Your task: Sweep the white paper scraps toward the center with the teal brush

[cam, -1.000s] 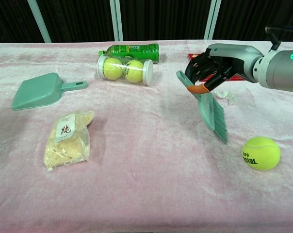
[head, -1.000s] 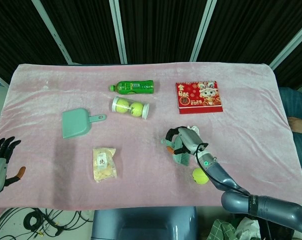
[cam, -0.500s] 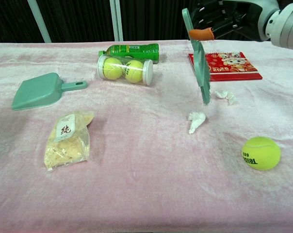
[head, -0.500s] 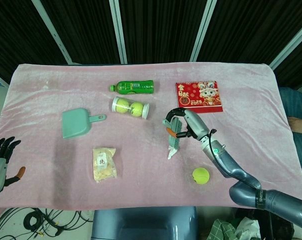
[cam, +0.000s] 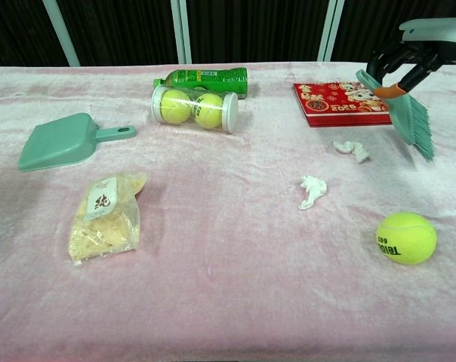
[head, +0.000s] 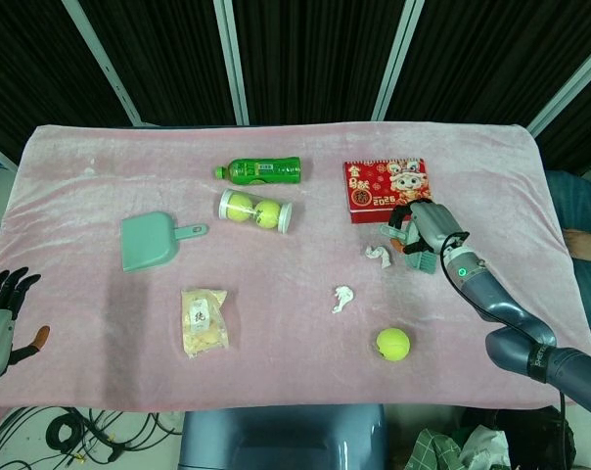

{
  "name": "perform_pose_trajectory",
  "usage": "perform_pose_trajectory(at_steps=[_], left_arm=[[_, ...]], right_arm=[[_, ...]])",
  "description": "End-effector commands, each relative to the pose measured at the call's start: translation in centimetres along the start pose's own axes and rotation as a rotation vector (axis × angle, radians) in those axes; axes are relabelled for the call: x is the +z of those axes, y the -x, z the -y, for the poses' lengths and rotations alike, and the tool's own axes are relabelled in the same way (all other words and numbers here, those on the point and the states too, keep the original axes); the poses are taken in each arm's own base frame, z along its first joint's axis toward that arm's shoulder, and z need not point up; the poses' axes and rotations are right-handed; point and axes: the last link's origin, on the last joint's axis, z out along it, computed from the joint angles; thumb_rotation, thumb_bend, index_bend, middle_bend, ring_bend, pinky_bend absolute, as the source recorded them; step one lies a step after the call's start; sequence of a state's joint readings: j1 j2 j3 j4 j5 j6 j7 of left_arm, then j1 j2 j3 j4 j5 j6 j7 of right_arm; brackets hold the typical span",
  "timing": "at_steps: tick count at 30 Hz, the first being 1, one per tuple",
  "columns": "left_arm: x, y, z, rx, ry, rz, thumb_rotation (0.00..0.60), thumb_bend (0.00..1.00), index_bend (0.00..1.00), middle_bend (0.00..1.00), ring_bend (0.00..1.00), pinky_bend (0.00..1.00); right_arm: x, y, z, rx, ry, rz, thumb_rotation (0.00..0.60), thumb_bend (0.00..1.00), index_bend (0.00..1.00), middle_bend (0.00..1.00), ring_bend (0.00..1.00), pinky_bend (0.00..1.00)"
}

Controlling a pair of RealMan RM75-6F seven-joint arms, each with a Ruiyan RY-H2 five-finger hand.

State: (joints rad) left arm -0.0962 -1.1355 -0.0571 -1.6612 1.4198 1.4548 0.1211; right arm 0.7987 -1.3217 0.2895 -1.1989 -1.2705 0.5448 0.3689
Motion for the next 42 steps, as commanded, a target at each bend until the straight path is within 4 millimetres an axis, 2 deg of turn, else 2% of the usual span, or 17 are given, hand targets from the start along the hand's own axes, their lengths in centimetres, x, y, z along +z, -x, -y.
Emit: perform_pose_trajectory(at_steps=[1, 8, 14, 20, 29, 33, 36, 42], left_arm=[[0.0, 0.0, 0.0, 0.000, -0.001, -0.001, 0.600, 0.31, 0.16, 0.08, 0.01, 0.07], [0.0, 0.0, 0.0, -0.002, -0.002, 0.001, 0.600, 0.31, 0.16, 0.08, 0.01, 0.07], [0.0, 0.0, 0.0, -0.005, 0.000, 0.004, 0.600, 0.31, 0.16, 0.08, 0.01, 0.07], [0.0, 0.0, 0.0, -0.009, 0.002, 0.002, 0.600, 0.31, 0.16, 0.08, 0.01, 0.07], [0.0, 0.0, 0.1, -0.007, 0.000, 0.006, 0.600, 0.31, 0.16, 0.08, 0.01, 0.07], [0.0, 0.0, 0.1, -0.008, 0.001, 0.007, 0.600, 0.31, 0.16, 0.08, 0.01, 0.07], [0.0, 0.0, 0.1, -0.009, 0.000, 0.008, 0.600, 0.31, 0.16, 0.08, 0.01, 0.07], [0.0, 0.0, 0.1, -0.009, 0.002, 0.010, 0.600, 0.31, 0.16, 0.08, 0.01, 0.07]], right_arm=[[0.2, 0.8, 0.1, 0.025, 0.001, 0.027, 0.600, 0.37, 0.55, 0.57, 0.27, 0.15], [0.6, 1.9, 1.0, 0.047, -0.046, 0.039, 0.600, 0.39, 0.56, 0.57, 0.27, 0.15], [1.2, 2.6, 2.6, 0.062, -0.110, 0.037, 0.600, 0.40, 0.56, 0.57, 0.27, 0.15], [2.1, 3.0, 3.8, 0.079, -0.134, 0.077, 0.600, 0.40, 0.56, 0.57, 0.27, 0.15], [2.2, 3.8, 5.7, 0.134, -0.174, 0.177, 0.600, 0.41, 0.57, 0.58, 0.27, 0.15], [1.4, 3.9, 7.4, 0.206, -0.262, 0.181, 0.600, 0.41, 0.57, 0.58, 0.27, 0.15], [0.0, 4.1, 9.0, 0.275, -0.354, 0.203, 0.600, 0.41, 0.57, 0.58, 0.27, 0.15], [-2.2, 4.0, 11.0, 0.276, -0.504, 0.276, 0.600, 0.41, 0.58, 0.58, 0.27, 0.15]])
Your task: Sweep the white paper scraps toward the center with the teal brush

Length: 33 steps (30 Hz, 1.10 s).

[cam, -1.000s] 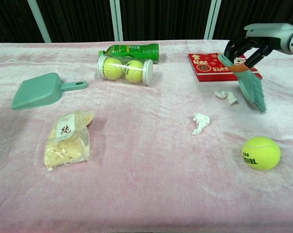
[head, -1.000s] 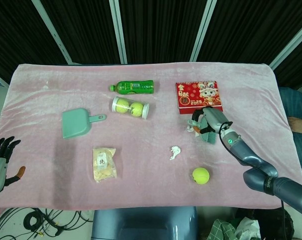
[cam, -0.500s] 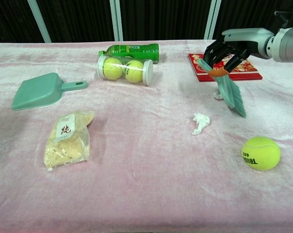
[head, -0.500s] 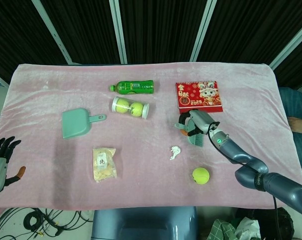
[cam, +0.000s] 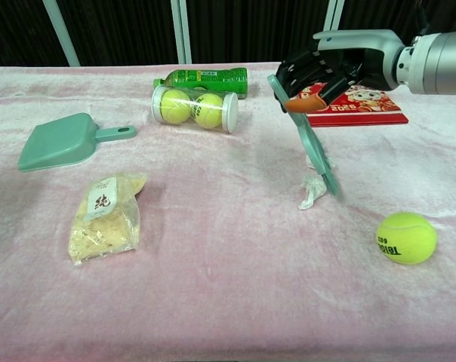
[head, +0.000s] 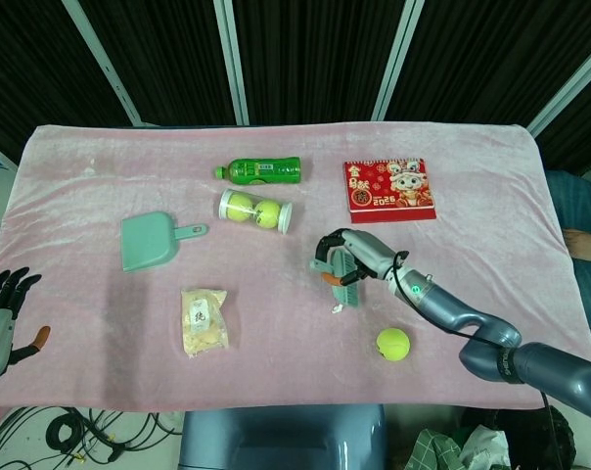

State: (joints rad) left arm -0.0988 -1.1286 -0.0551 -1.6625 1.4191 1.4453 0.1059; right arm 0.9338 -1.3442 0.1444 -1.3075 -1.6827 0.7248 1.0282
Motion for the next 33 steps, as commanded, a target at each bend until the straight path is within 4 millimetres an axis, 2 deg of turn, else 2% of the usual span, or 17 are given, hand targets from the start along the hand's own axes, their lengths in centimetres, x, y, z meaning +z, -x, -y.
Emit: perform_pose_trajectory(at_steps=[1, 8, 13, 17, 20, 26, 33], left_arm=[[0.0, 0.0, 0.0, 0.000, -0.001, 0.001, 0.600, 0.31, 0.16, 0.08, 0.01, 0.07], [-0.1, 0.0, 0.0, -0.001, -0.002, 0.002, 0.600, 0.31, 0.16, 0.08, 0.01, 0.07], [0.0, 0.0, 0.0, 0.001, -0.001, 0.002, 0.600, 0.31, 0.16, 0.08, 0.01, 0.07], [0.0, 0.0, 0.0, 0.002, -0.002, 0.002, 0.600, 0.31, 0.16, 0.08, 0.01, 0.07], [-0.1, 0.0, 0.0, 0.002, -0.003, 0.001, 0.600, 0.31, 0.16, 0.08, 0.01, 0.07], [-0.1, 0.0, 0.0, 0.001, -0.003, 0.004, 0.600, 0.31, 0.16, 0.08, 0.01, 0.08], [-0.1, 0.0, 0.0, -0.010, -0.006, 0.013, 0.600, 0.31, 0.16, 0.08, 0.01, 0.09]], right_arm=[[-1.1, 0.2, 2.0, -0.016, -0.113, 0.055, 0.600, 0.41, 0.58, 0.58, 0.28, 0.15], [-1.5, -2.0, 0.4, -0.070, -0.058, -0.010, 0.600, 0.41, 0.58, 0.58, 0.28, 0.15], [-1.6, -3.3, -2.2, -0.164, 0.072, -0.046, 0.600, 0.41, 0.59, 0.59, 0.29, 0.15], [-1.5, -2.7, -3.5, -0.161, 0.143, -0.025, 0.600, 0.41, 0.59, 0.59, 0.30, 0.15], [-1.3, -1.5, -4.4, -0.172, 0.198, 0.042, 0.600, 0.41, 0.60, 0.60, 0.30, 0.15], [-0.5, 0.1, -3.0, -0.070, 0.176, 0.108, 0.600, 0.41, 0.61, 0.61, 0.32, 0.15], [0.6, 1.4, -2.1, 0.059, 0.056, 0.059, 0.600, 0.41, 0.64, 0.62, 0.32, 0.15]])
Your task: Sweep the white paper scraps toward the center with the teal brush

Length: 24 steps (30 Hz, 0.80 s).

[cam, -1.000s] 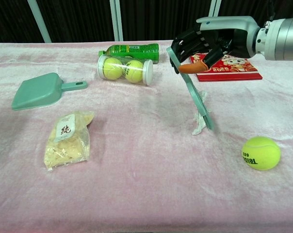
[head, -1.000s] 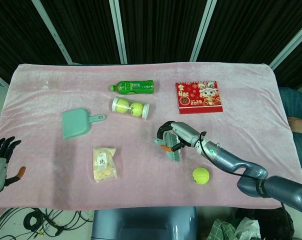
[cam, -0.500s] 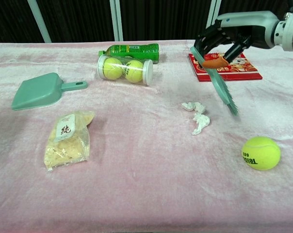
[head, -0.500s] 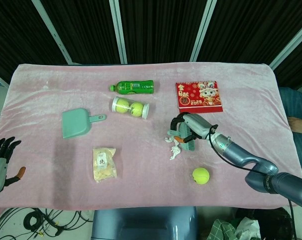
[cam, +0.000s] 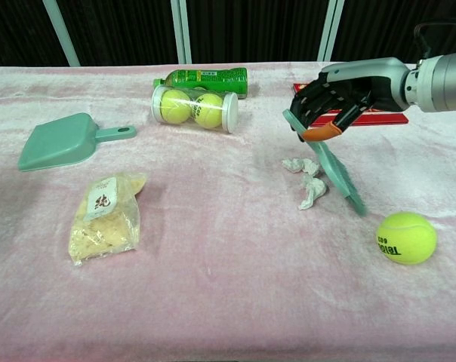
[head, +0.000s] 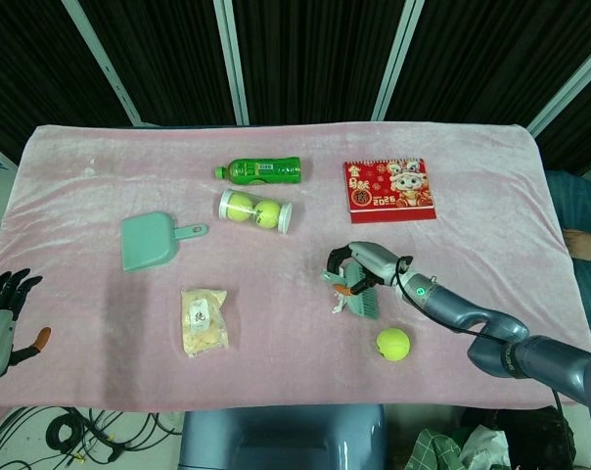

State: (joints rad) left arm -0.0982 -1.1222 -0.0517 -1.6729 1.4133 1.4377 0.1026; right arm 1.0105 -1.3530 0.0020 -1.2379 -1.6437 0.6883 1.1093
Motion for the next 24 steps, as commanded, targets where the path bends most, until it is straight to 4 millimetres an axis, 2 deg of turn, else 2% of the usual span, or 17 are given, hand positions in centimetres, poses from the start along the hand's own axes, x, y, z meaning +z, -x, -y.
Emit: perform_pose_trajectory(at_steps=[1, 6, 12, 16, 20, 24], left_arm=[[0.0, 0.0, 0.0, -0.003, -0.002, 0.001, 0.600, 0.31, 0.16, 0.08, 0.01, 0.09], [0.0, 0.0, 0.1, -0.002, -0.006, 0.008, 0.600, 0.31, 0.17, 0.08, 0.01, 0.09], [0.1, 0.0, 0.1, -0.005, -0.009, 0.009, 0.600, 0.31, 0.17, 0.08, 0.01, 0.09], [0.1, 0.0, 0.1, -0.004, -0.009, 0.011, 0.600, 0.31, 0.17, 0.08, 0.01, 0.09], [0.1, 0.0, 0.1, -0.004, -0.009, 0.011, 0.600, 0.31, 0.17, 0.08, 0.01, 0.10], [0.1, -0.1, 0.1, -0.004, -0.008, 0.009, 0.600, 0.31, 0.17, 0.08, 0.01, 0.10]], right_arm=[[0.9, 1.2, 0.6, 0.069, -0.075, -0.015, 0.600, 0.41, 0.64, 0.62, 0.32, 0.15], [2.0, 2.7, 0.9, 0.145, -0.159, -0.077, 0.600, 0.41, 0.64, 0.62, 0.33, 0.15], [2.5, 3.1, 2.2, 0.310, -0.284, -0.155, 0.600, 0.42, 0.64, 0.62, 0.33, 0.15], [2.1, 2.6, 3.5, 0.481, -0.373, -0.157, 0.600, 0.42, 0.65, 0.63, 0.35, 0.15], [1.5, 1.6, 4.0, 0.613, -0.428, -0.139, 0.600, 0.42, 0.65, 0.63, 0.35, 0.15], [1.0, 0.2, 3.2, 0.591, -0.427, -0.168, 0.600, 0.42, 0.66, 0.63, 0.35, 0.15]])
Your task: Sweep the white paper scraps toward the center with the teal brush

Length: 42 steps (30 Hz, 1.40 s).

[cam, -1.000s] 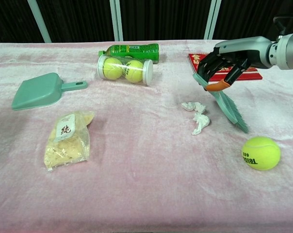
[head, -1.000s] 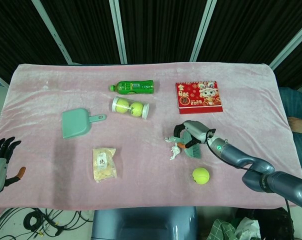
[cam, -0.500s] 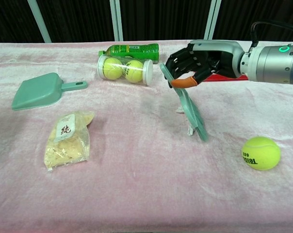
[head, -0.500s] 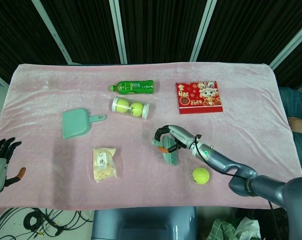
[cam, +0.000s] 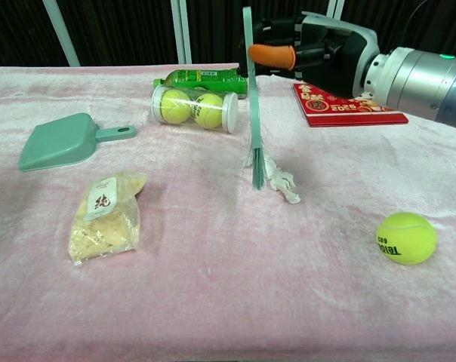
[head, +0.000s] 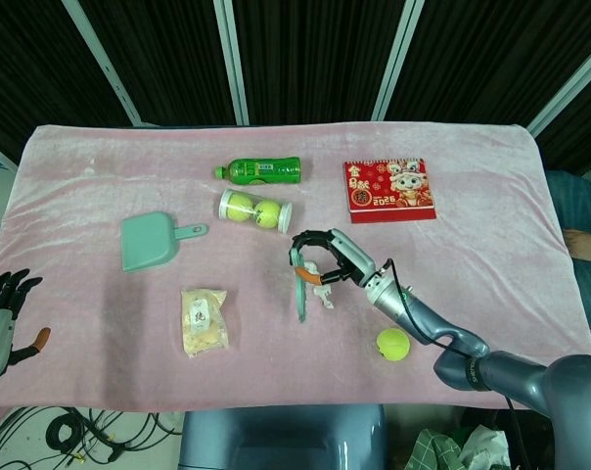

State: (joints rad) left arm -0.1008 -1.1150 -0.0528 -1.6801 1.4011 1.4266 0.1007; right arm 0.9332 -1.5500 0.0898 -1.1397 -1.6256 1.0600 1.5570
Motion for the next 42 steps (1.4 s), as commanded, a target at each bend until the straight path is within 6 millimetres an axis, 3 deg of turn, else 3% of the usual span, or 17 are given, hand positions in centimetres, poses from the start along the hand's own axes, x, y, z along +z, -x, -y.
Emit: perform_pose_trajectory(at_steps=[1, 5, 7, 8, 14, 19, 22, 30, 38, 42], left_arm=[[0.0, 0.0, 0.0, 0.000, 0.000, -0.001, 0.600, 0.31, 0.17, 0.08, 0.01, 0.10], [0.0, 0.0, 0.0, 0.001, 0.001, -0.001, 0.600, 0.31, 0.17, 0.08, 0.01, 0.10], [0.0, 0.0, 0.0, 0.001, 0.000, 0.000, 0.600, 0.31, 0.17, 0.08, 0.01, 0.10], [0.0, 0.1, 0.0, 0.004, -0.001, 0.002, 0.600, 0.31, 0.17, 0.08, 0.01, 0.10], [0.0, 0.1, -0.1, 0.006, -0.002, 0.002, 0.600, 0.31, 0.17, 0.08, 0.01, 0.10], [-0.1, 0.1, -0.1, 0.008, -0.003, 0.001, 0.600, 0.31, 0.17, 0.08, 0.01, 0.11], [-0.1, 0.1, -0.1, 0.009, -0.004, 0.002, 0.600, 0.31, 0.17, 0.08, 0.01, 0.12], [-0.1, 0.1, -0.1, 0.009, -0.003, 0.001, 0.600, 0.31, 0.17, 0.08, 0.01, 0.13], [-0.1, 0.1, 0.0, 0.009, -0.003, 0.004, 0.600, 0.31, 0.18, 0.08, 0.01, 0.13], [-0.1, 0.1, 0.0, 0.008, -0.002, 0.005, 0.600, 0.31, 0.18, 0.08, 0.01, 0.13]], right_arm=[[-0.6, -1.8, 0.9, -0.019, -0.032, -0.027, 0.600, 0.42, 0.66, 0.63, 0.35, 0.15], [-1.7, -4.3, 0.8, -0.196, 0.014, -0.061, 0.600, 0.42, 0.66, 0.64, 0.35, 0.15], [-2.8, -6.7, 0.5, -0.437, 0.103, -0.074, 0.600, 0.42, 0.66, 0.65, 0.35, 0.15], [-3.9, -8.6, 0.5, -0.651, 0.183, -0.073, 0.600, 0.42, 0.66, 0.65, 0.35, 0.15], [-5.8, -10.2, 1.2, -0.885, 0.346, -0.063, 0.600, 0.42, 0.69, 0.66, 0.36, 0.15], [-6.6, -10.5, 1.8, -0.977, 0.474, -0.025, 0.600, 0.42, 0.70, 0.67, 0.36, 0.15], [-6.9, -10.5, 1.1, -1.038, 0.591, 0.023, 0.600, 0.42, 0.70, 0.66, 0.36, 0.15], [-5.9, -9.3, -1.0, -1.006, 0.651, -0.001, 0.600, 0.40, 0.70, 0.65, 0.37, 0.15], [-5.3, -9.2, -2.6, -1.054, 0.694, -0.001, 0.600, 0.39, 0.70, 0.64, 0.37, 0.15], [-5.4, -9.8, -3.3, -1.157, 0.753, 0.041, 0.600, 0.38, 0.70, 0.63, 0.36, 0.15]])
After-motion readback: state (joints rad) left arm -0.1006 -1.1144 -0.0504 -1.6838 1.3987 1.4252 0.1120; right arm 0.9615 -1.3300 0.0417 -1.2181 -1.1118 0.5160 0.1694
